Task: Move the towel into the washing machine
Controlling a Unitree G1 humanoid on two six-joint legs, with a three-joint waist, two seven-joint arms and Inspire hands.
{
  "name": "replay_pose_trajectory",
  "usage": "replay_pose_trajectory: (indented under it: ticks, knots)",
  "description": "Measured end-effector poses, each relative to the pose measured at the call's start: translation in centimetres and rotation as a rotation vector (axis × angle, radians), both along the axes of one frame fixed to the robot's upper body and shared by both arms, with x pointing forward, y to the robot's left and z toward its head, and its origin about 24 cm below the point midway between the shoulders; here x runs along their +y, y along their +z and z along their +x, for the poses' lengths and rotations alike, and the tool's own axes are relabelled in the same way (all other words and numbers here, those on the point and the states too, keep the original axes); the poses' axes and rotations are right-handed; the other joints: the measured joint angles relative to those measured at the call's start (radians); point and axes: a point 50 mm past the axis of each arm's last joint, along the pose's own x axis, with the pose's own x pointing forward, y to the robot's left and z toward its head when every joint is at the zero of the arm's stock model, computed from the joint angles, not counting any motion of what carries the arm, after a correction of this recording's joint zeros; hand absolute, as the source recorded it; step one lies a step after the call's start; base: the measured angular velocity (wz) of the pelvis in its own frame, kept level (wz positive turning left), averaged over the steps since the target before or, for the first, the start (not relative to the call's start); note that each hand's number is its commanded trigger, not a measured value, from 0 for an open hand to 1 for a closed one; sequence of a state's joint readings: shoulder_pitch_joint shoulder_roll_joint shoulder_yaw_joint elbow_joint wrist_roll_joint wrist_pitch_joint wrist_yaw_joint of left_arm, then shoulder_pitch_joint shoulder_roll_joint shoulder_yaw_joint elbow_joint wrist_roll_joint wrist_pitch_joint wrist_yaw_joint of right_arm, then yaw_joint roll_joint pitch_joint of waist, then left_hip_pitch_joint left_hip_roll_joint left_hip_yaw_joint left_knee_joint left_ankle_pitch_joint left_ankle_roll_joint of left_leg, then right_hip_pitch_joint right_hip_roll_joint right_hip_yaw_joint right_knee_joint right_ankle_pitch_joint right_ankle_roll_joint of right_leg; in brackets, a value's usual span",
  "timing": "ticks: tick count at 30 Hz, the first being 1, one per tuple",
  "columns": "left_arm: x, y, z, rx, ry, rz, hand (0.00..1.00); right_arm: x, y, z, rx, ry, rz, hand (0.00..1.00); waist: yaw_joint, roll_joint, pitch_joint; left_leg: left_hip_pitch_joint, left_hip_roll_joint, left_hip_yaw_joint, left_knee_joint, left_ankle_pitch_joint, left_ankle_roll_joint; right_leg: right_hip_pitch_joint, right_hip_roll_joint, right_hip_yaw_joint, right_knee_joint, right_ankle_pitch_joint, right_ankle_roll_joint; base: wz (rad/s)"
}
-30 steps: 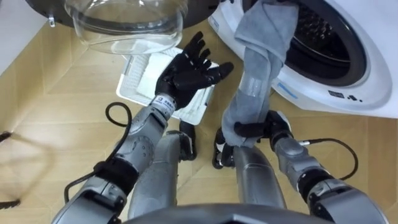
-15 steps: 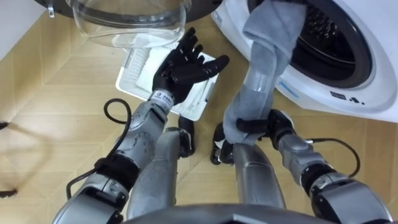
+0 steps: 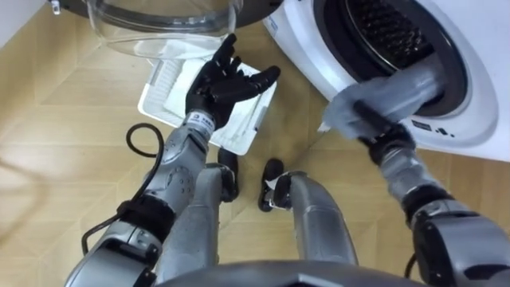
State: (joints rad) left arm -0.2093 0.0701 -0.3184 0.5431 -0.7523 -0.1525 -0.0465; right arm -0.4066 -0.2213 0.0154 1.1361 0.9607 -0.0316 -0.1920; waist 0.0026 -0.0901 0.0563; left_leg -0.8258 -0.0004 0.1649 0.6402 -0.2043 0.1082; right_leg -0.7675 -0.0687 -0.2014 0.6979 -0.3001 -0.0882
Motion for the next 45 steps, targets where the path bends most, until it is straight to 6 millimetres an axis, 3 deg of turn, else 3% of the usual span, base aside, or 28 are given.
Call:
replay_pose_trajectory:
  ticks: [5, 8, 9, 10, 15, 21, 29, 35, 39, 45]
  knots:
    - [1.2, 0.0, 0.1, 0.004, 0.021, 0.041, 0.0, -1.9, 1.8, 1.4, -0.038, -0.073, 0.009, 1.0, -0.002, -0.018, 0.0017, 0.001, -0.001, 0.001, 0.001, 0.001, 0.002, -0.001, -0.003, 0.0, 0.011, 0.0, -0.001, 0.01]
    - [1.8, 0.1, 0.1, 0.0, 0.028, 0.061, 0.0, -1.7, 2.1, 1.8, -0.027, -0.103, 0.087, 1.0, -0.001, -0.047, 0.0016, 0.0, -0.001, 0.009, 0.002, 0.004, 0.003, -0.008, -0.005, 0.004, 0.015, -0.001, -0.001, 0.0]
    - [2.0, 0.2, 0.0, -0.006, 0.03, 0.068, 0.0, -1.6, 2.1, 1.9, -0.023, -0.112, 0.106, 0.96, -0.003, -0.061, 0.0009, -0.005, 0.002, 0.016, 0.004, 0.004, 0.004, -0.013, -0.005, 0.004, 0.017, -0.001, -0.002, 0.04]
    - [2.0, 0.4, 0.1, -0.014, 0.037, 0.072, 0.0, -1.6, 2.3, 2.1, -0.028, -0.131, 0.14, 0.0, -0.008, -0.069, 0.0003, -0.016, 0.003, 0.02, 0.008, 0.006, 0.007, -0.022, -0.006, 0.0, 0.019, -0.001, -0.001, 0.08]
    - [2.5, 0.4, -0.2, -0.02, 0.044, 0.108, 0.0, -1.6, 3.6, 3.4, -0.074, -0.26, 0.307, 0.0, -0.046, -0.097, 0.0027, -0.035, -0.015, 0.03, 0.026, 0.011, 0.019, -0.047, -0.037, -0.004, 0.066, -0.018, 0.012, 0.14]
    - [3.0, 0.2, -0.3, -0.009, 0.068, 0.127, 0.0, -2.4, 5.3, 4.5, -0.135, -0.485, 0.535, 0.0, -0.069, -0.097, 0.0027, -0.065, -0.017, 0.03, 0.048, -0.001, 0.051, -0.068, -0.043, -0.014, 0.088, -0.024, 0.031, 0.09]
    - [3.2, 0.7, -0.2, -0.031, 0.085, 0.144, 0.0, -3.2, 5.7, 4.5, -0.127, -0.592, 0.576, 0.0, -0.071, -0.096, 0.0022, -0.063, -0.03, 0.03, 0.03, 0.004, 0.069, -0.062, -0.055, -0.019, 0.071, -0.016, 0.051, 0.04]
    - [3.0, 0.7, -0.2, -0.037, 0.071, 0.157, 0.0, -3.6, 5.2, 3.9, -0.09, -0.671, 0.57, 0.0, -0.045, -0.088, 0.0023, -0.03, -0.032, 0.03, 0.011, 0.003, 0.07, -0.027, -0.055, -0.021, 0.051, -0.012, 0.053, 0.01]
    - [2.9, 0.3, -0.5, -0.022, 0.062, 0.16, 0.0, -3.9, 4.7, 3.2, -0.06, -0.721, 0.549, 0.0, -0.035, -0.063, 0.0026, 0.007, -0.034, 0.028, -0.011, 0.004, 0.07, 0.012, -0.053, -0.025, 0.028, -0.009, 0.056, 0.03]
    - [2.7, -0.2, -0.9, -0.013, 0.033, 0.209, 0.0, -4.7, 3.5, 1.6, -0.061, -0.781, 0.526, 0.0, 0.001, -0.048, 0.0018, 0.057, -0.039, 0.025, -0.039, 0.004, 0.07, 0.061, -0.05, -0.018, -0.001, -0.007, 0.061, 0.01]
